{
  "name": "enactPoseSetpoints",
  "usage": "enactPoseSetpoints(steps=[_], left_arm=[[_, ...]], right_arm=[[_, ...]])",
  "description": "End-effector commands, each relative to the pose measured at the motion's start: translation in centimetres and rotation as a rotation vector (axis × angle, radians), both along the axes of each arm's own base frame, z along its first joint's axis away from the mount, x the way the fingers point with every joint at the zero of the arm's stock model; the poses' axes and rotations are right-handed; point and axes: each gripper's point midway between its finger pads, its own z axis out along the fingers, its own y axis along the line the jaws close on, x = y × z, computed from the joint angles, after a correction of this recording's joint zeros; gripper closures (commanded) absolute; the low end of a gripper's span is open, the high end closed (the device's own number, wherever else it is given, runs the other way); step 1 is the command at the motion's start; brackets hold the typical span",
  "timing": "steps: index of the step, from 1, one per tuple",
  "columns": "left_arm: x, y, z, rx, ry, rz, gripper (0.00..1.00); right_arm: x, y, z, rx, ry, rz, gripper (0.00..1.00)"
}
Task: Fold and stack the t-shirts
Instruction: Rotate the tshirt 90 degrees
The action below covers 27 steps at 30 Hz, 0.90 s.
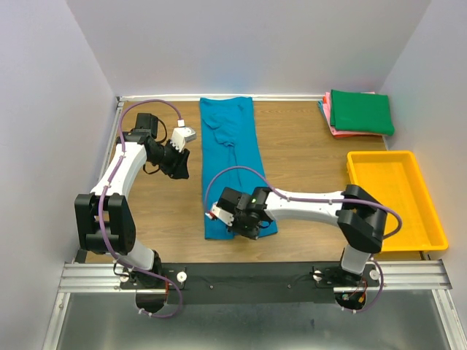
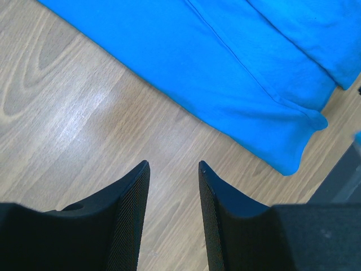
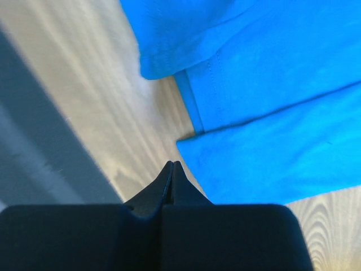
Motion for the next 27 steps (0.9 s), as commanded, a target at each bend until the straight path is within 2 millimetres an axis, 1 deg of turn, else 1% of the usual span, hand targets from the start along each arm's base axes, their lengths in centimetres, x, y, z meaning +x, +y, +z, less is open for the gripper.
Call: enactPoseSetpoints(steps=[1,5,7,9,12,16,19,23,27], left_arm=[[-0.2,-0.3,0.0,-0.024,0.004,-0.015,0.52],[-0.2,-0.3,-0.1,-0.024,0.007,-0.014,0.52],[-0.2,-0.3,-0.1,-0.024,0.009,-0.013,0.52],[-0.1,-0.3,-0.2,-0.026,0.009,-0.013,0.52],[-0.1,-0.3,-0.1,-0.025,0.008,-0.012,0.52],[-0.2,-0.3,-0.1,-0.024,0.007,-0.013,0.52],[-0.2,-0.3,-0.1,-0.024,0.007,-0.013,0.52],[-0.1,-0.3,-0.1,-0.024,0.003,-0.015,0.52],[-0.2,-0.2,-0.1,-0.020,0.003,-0.015,0.52]], right_arm=[[-0.6,1.6,3.8,0.119,0.001,0.049,1.00],[-0.5,1.9,4.7,0.150,-0.008,0.055,0.99],[-0.5,1.8,4.2,0.134,-0.003,0.057,0.99],[-0.6,1.5,3.3,0.102,0.009,0.054,0.88],[-0.6,1.3,2.5,0.080,0.013,0.048,0.65],[-0.2,0.6,0.7,0.017,0.004,0.032,0.64],[0.0,0.5,-0.2,-0.006,-0.002,0.026,0.65],[0.1,-0.3,-1.5,-0.050,-0.007,0.022,0.67],[0.3,-0.3,-1.9,-0.055,-0.014,0.018,0.67]])
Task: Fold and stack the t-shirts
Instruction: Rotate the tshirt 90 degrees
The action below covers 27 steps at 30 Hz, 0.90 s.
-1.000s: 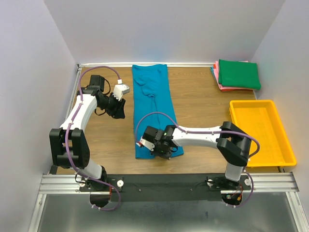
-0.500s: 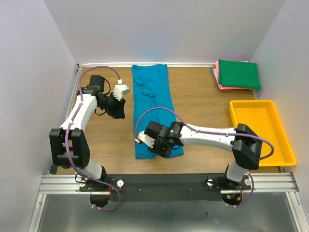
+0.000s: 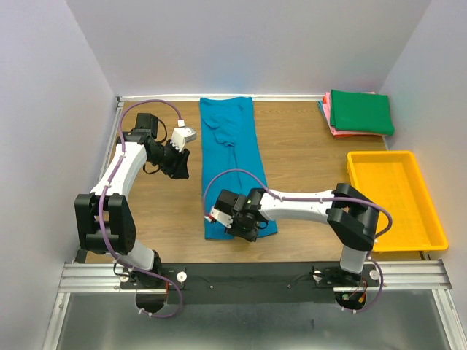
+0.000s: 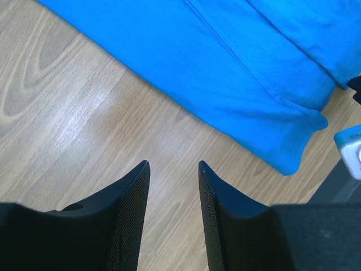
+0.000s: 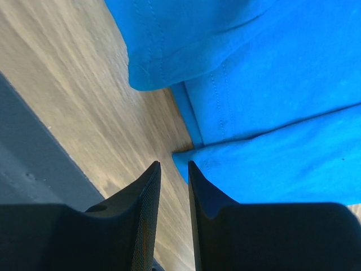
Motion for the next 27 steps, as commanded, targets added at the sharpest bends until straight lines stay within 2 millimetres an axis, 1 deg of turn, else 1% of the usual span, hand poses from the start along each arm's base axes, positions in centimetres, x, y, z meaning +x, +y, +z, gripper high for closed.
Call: enactPoseSetpoints(steps=[1,8,11,12,13,14,15,20,24,27], left_arm=[[-0.2,-0.2,-0.1,-0.020,0.004,-0.014,0.52],[-0.2,-0.3,0.0,-0.022,-0.002,-0.016,0.52],[-0.2,-0.3,-0.1,-0.022,0.001,-0.015,0.52],[-0.3,-0.3,-0.1,-0.023,0.004,-0.015,0.52],[-0.2,-0.3,-0.1,-0.023,0.002,-0.015,0.52],[-0.2,-0.2,-0.2,-0.018,0.002,-0.016,0.52],[-0.2,-0.2,-0.1,-0.019,-0.001,-0.014,0.52],[-0.2,-0.2,-0.2,-0.021,0.002,-0.015,0.52],[-0.2,-0.3,-0.1,-0.026,0.003,-0.015,0.52],[-0.3,-0.3,-0.1,-0.027,0.002,-0.016,0.52]], right_arm=[[0.2,-0.5,-1.1,-0.033,-0.026,-0.005,0.67],[0.1,-1.0,-3.0,-0.062,-0.019,-0.004,0.71],[-0.1,-1.5,-3.9,-0.081,-0.013,-0.004,0.83],[-0.2,-1.6,-4.0,-0.083,-0.011,-0.005,0.91],[-0.2,-1.7,-4.1,-0.087,-0.011,-0.008,0.95],[-0.2,-1.7,-3.8,-0.080,-0.014,-0.009,0.99],[-0.1,-1.6,-3.5,-0.071,-0.017,-0.010,0.99],[0.1,-1.0,-0.9,-0.017,-0.038,-0.016,0.99],[0.3,0.1,2.1,0.067,-0.059,-0.013,0.99],[0.1,0.8,3.6,0.120,-0.054,0.002,1.00]])
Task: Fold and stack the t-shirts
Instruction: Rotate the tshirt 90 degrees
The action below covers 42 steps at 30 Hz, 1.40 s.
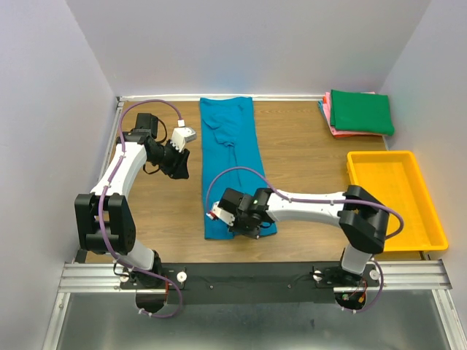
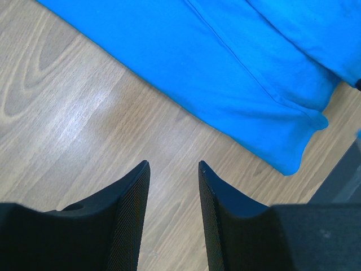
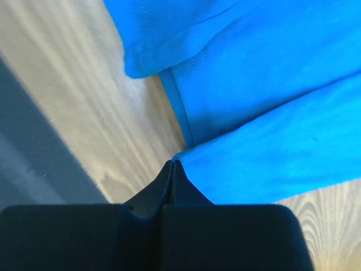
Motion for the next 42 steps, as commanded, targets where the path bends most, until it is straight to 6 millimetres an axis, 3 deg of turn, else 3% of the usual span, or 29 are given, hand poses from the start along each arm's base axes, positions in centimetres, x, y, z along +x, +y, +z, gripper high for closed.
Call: enactPoseSetpoints(steps=[1,11,18,20,21,24,28,29,32,36,39,42], left_arm=[[-0.3,-0.3,-0.1,-0.030,0.006,-0.013,0.52],[-0.2,-0.4,0.0,-0.035,0.001,-0.012,0.52],[-0.2,-0.2,-0.1,-0.028,0.002,-0.009,0.52],[-0.3,-0.1,0.0,-0.026,0.000,-0.011,0.52],[-0.3,-0.1,0.0,-0.024,0.004,-0.012,0.52],[-0.5,0.0,0.0,-0.017,-0.003,-0.026,0.49],[-0.9,0.3,0.7,-0.002,-0.090,-0.080,0.44],[-0.8,0.4,1.2,0.003,-0.137,-0.095,0.43],[-1.1,0.7,3.4,0.054,-0.344,-0.184,0.33],[-3.4,0.8,3.9,0.158,-0.540,-0.386,0.25],[-5.9,0.0,1.9,0.197,-0.548,-0.562,0.25],[-8.9,-1.6,0.5,0.207,-0.585,-0.780,0.27]], right_arm=[[-0.6,1.6,3.7,0.119,0.004,0.021,0.99],[-1.0,3.3,4.6,0.160,0.047,0.054,0.99],[-2.0,3.6,1.6,0.098,0.134,0.067,0.98],[-2.1,3.6,1.2,0.091,0.149,0.065,0.92],[-2.3,3.6,1.1,0.089,0.155,0.066,0.78],[-2.4,3.6,1.6,0.102,0.155,0.059,0.53],[-1.3,3.8,5.1,0.209,0.146,0.021,0.51],[-0.9,3.7,6.9,0.265,0.142,0.016,0.51],[2.2,1.1,9.0,0.340,0.152,-0.049,0.56],[4.4,-3.2,7.9,0.300,0.049,0.012,0.58],[4.8,-4.9,7.3,0.273,-0.028,0.124,0.58],[3.7,-5.8,7.4,0.313,-0.094,0.303,0.53]])
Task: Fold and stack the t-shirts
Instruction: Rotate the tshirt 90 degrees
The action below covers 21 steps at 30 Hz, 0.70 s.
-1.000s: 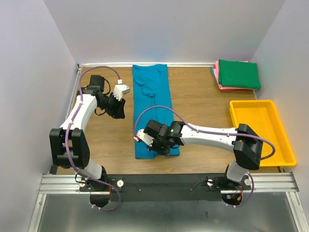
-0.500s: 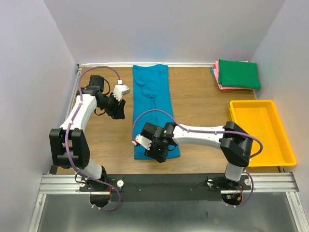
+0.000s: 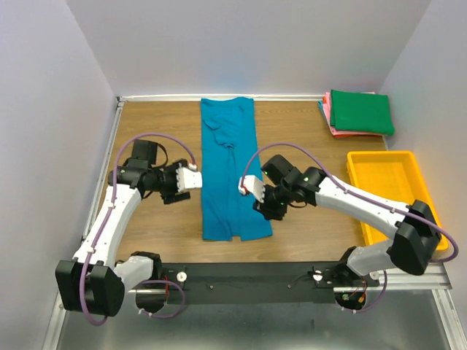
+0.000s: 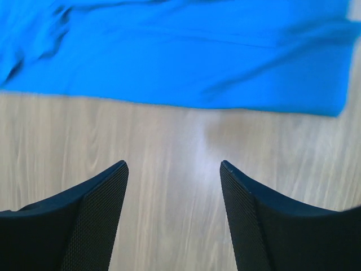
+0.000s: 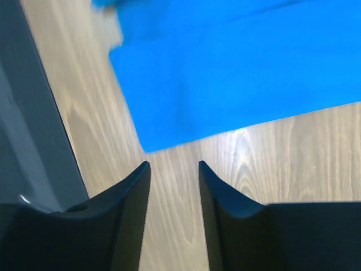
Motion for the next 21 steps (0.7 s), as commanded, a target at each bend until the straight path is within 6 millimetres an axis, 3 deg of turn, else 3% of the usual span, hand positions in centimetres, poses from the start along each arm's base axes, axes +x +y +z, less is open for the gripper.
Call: enactPoseSetpoints(steps=[1,4,6,9,12,15,18,21], left_arm=[[-4.2,-1.7,-2.8,0.128,-0.066,-0.329,0.28],[-7.1,-4.2,-5.2,0.178,-0.129,-0.520,0.32],[-7.5,-5.5,-5.8,0.178,-0.136,-0.531,0.39],[-8.9,-8.3,-5.6,0.122,-0.099,-0.581,0.47],[-9.0,-11.6,-4.6,0.050,-0.098,-0.559,0.53],[-5.6,-13.9,-3.3,-0.006,-0.093,-0.378,0.65],[-3.0,-14.3,-4.5,0.006,0.008,-0.219,0.74],[-0.5,-13.9,-3.2,-0.164,0.188,-0.003,0.78]], right_arm=[[-1.8,-1.6,-0.6,0.019,-0.128,0.279,0.52],[-2.4,-2.1,-1.7,0.055,-0.202,0.379,0.52],[-1.9,-1.3,-1.8,0.077,-0.203,0.355,0.55],[-1.8,0.1,-2.2,0.092,-0.101,0.268,0.59],[-1.6,1.3,-2.6,0.104,-0.030,0.191,0.64],[-1.2,1.9,-3.0,0.111,0.012,0.102,0.71],[0.0,1.8,-2.8,0.128,0.053,-0.019,0.73],[2.3,1.2,-2.1,0.191,0.131,-0.211,0.75]])
